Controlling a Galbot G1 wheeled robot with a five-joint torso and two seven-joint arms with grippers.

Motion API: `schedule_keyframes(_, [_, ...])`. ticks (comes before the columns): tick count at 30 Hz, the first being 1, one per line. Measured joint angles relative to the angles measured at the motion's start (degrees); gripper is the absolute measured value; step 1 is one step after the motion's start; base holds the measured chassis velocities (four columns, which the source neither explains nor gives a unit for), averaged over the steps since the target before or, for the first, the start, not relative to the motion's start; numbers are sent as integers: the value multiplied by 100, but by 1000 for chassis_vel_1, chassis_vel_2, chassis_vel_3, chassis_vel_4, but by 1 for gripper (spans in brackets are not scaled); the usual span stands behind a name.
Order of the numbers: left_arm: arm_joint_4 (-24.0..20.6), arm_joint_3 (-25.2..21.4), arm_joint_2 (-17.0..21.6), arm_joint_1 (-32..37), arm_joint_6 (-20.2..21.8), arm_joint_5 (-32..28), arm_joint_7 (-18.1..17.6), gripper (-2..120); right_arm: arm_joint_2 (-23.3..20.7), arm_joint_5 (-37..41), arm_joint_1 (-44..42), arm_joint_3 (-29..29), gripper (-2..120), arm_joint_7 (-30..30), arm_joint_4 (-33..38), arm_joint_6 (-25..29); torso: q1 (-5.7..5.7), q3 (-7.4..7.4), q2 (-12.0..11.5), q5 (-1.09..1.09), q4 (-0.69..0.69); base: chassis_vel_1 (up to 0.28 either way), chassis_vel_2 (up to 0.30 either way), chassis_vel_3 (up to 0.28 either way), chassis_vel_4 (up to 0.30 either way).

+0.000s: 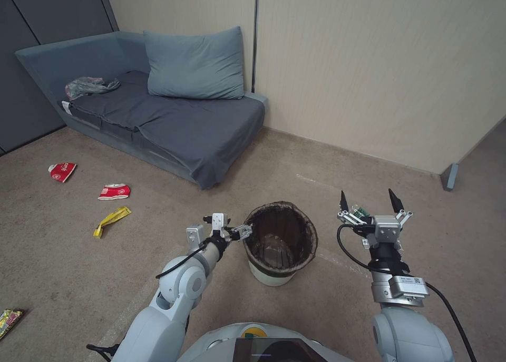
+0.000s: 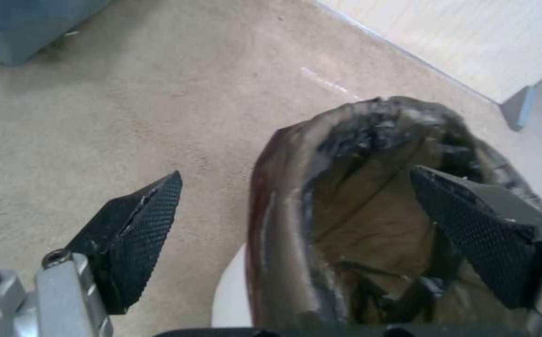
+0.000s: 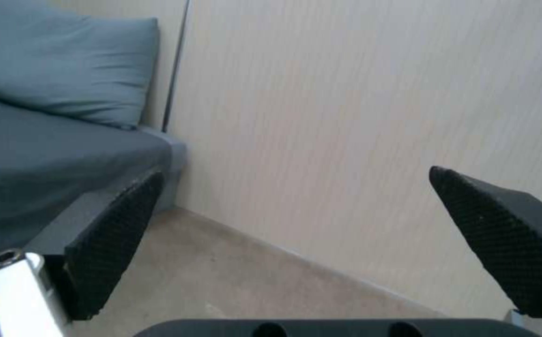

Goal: Pick up the trash bin, then pick up the garbage from the floor and place it into the trash bin.

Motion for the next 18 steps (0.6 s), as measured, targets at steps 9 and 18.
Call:
schedule_keyframes(9, [347, 136, -75, -207, 49, -64, -45, 91, 0, 3, 5, -5, 100, 2, -22, 15, 0, 0, 0, -1, 0, 0, 0, 0, 0])
schedule_keyframes(18, [587, 297, -34, -423, 170, -290, -28, 91, 0, 3, 5, -7, 100, 2, -32, 23, 0, 0, 0, 0, 0, 0, 0, 0, 0])
